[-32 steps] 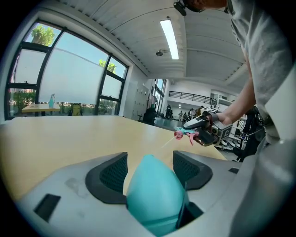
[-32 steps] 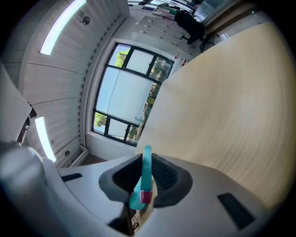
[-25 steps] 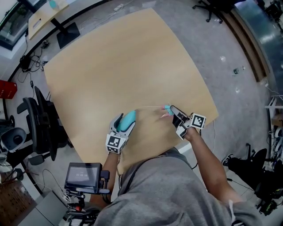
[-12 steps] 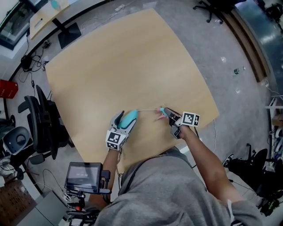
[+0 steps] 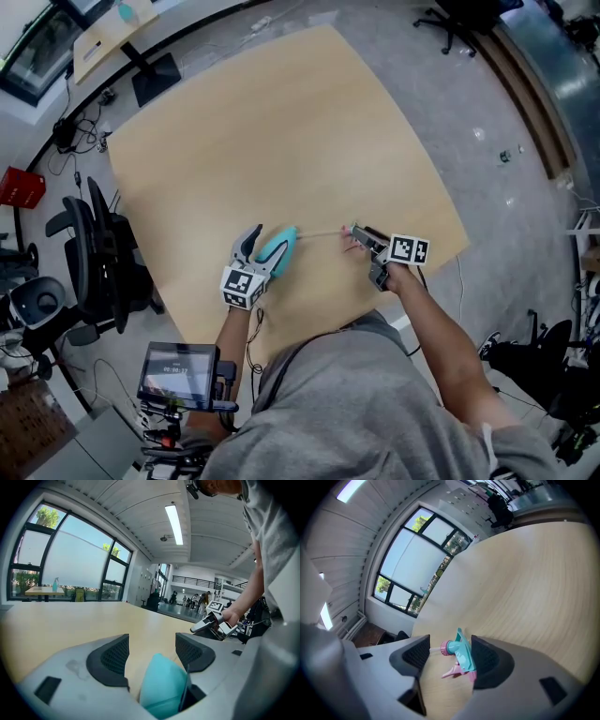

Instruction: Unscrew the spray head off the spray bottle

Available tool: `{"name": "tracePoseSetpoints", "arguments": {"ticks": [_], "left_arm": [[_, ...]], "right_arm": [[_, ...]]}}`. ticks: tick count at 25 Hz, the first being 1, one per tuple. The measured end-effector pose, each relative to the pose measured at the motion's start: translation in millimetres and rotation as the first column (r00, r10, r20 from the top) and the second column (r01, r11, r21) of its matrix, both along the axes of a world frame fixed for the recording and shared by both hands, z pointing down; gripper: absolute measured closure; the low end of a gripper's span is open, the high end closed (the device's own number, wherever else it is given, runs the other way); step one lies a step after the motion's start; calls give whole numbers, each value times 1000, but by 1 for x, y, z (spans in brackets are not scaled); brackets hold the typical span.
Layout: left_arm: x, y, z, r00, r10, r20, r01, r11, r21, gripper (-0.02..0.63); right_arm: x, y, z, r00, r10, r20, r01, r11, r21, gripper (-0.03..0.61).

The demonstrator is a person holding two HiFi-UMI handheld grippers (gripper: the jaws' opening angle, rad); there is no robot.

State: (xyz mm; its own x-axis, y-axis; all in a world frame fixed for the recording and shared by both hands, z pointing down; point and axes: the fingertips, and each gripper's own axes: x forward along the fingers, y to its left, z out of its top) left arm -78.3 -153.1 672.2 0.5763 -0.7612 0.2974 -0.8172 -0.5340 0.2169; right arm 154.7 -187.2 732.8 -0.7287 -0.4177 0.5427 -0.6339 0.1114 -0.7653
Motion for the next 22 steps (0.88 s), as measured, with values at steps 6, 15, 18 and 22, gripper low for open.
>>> {"name": "tracePoseSetpoints", "arguments": {"ticks": [6, 15, 18, 22], "left_arm": [[-25, 10, -5, 999, -40, 8, 40, 999, -4, 304], [-46, 45, -67, 996, -93, -5, 93, 994, 63, 390], [-50, 58, -83, 996, -68, -58, 72, 995, 65, 594], [-45, 70, -113, 992, -46, -116, 53, 997, 61, 609]], "right_arm": [[3, -5, -18, 994, 91, 64, -92, 996, 20, 321], [24, 14, -98, 987, 105, 121, -120, 986, 120, 377], [29, 18, -121, 984, 114, 139, -138, 974, 179, 559], [23, 35, -172, 973, 54, 225, -121, 948, 293, 572]]}}
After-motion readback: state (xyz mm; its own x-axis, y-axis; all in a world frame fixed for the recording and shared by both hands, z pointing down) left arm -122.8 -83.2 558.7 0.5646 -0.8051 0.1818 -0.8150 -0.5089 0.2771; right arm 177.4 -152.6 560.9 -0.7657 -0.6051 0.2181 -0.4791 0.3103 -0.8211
